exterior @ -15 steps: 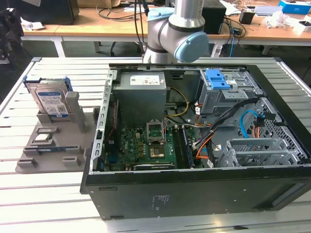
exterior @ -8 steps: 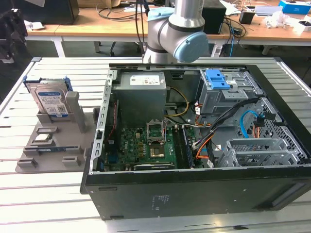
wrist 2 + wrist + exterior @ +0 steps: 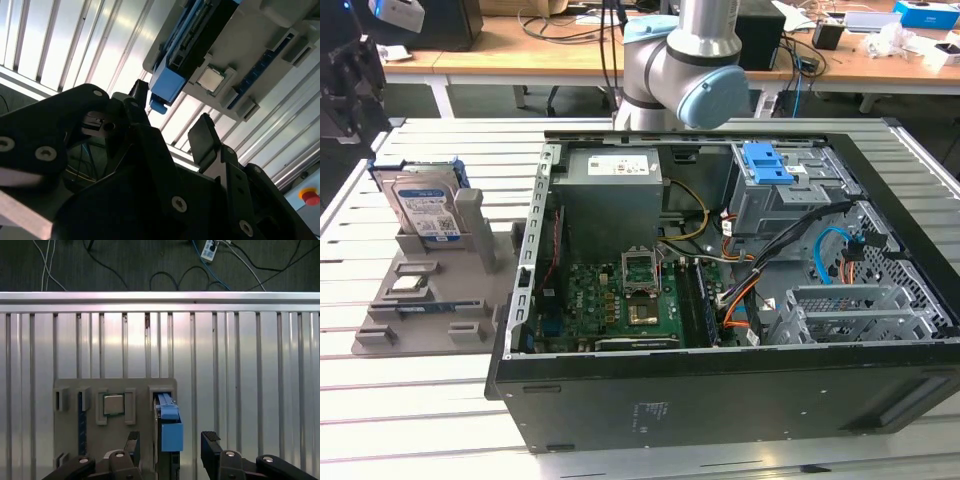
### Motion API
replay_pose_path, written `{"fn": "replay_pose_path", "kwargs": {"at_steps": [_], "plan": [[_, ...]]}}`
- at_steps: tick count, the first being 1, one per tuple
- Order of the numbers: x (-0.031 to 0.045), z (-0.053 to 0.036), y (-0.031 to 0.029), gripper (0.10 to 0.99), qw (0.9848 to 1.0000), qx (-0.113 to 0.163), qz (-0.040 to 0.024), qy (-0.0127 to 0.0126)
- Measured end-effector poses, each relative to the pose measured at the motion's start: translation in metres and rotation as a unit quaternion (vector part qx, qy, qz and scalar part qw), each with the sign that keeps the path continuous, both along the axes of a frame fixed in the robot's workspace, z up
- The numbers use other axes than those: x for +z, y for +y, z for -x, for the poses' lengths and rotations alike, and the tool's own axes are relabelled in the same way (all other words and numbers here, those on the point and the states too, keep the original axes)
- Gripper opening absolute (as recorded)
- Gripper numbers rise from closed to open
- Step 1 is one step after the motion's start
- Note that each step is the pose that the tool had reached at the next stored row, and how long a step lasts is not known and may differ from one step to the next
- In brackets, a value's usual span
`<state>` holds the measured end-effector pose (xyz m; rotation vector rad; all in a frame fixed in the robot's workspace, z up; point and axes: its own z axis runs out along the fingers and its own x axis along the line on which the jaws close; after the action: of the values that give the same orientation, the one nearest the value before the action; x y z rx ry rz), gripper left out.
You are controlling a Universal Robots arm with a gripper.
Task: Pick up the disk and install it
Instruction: 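Pick up the disk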
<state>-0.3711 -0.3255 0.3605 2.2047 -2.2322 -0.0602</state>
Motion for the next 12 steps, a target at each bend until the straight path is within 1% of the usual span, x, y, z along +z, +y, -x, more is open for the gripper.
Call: {"fn": "replay_pose_path", "kwargs": {"at_steps": [3, 5, 8, 12], "plan": [[-0.0067, -0.0029, 0.0000, 0.600, 1.0000, 0.001, 0.0015, -0.0001], [-0.0127, -0.0053, 0.0001, 0.600, 1.0000, 0.002, 0.0039, 0.0000], [-0.0186, -0.0077, 0.0001, 0.600, 1.0000, 0.004, 0.0064, 0.0000], [-0.0264, -0.0114, 0.0004, 0.600, 0.9999, 0.007, 0.0081, -0.0001]]}}
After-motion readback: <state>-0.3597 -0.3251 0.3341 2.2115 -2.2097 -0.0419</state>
